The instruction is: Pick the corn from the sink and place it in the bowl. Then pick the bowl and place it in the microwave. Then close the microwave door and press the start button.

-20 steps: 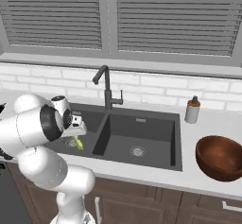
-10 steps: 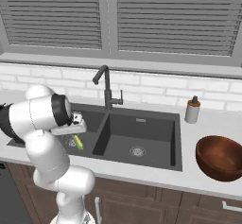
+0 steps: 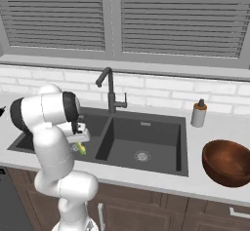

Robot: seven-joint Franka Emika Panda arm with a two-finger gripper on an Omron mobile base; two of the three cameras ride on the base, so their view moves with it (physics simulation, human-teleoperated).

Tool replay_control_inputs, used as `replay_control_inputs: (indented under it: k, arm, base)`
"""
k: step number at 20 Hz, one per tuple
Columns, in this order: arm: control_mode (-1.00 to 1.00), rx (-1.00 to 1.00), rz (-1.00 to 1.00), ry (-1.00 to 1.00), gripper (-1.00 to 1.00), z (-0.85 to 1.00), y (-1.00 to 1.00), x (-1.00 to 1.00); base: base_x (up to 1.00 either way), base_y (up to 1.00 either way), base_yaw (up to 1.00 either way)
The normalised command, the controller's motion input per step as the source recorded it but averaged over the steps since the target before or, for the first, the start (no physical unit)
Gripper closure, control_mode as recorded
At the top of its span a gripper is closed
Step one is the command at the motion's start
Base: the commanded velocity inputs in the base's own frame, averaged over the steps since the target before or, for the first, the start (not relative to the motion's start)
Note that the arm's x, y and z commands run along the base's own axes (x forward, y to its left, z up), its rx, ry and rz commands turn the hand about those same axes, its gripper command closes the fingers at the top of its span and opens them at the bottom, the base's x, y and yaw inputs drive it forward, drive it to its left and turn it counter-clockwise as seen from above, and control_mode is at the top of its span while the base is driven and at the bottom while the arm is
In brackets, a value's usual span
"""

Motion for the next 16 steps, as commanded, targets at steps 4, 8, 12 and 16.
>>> replay_control_inputs:
  k: [4,8,12,16]
  arm:
    - [-1.0,0.0,0.0,0.0,-1.0,-0.18,0.0,0.34]
    - [-1.0,0.0,0.0,0.0,-1.0,-0.15,0.0,0.42]
    - [-1.0,0.0,0.0,0.0,-1.0,-0.29,0.0,0.33]
    - [-1.0,0.0,0.0,0.0,-1.0,-0.41,0.0,0.06]
  base:
    - [0.0,0.0,0.0]
    - [0.0,0.0,0.0]
    - [0.0,0.0,0.0]
    - [0.0,0.0,0.0]
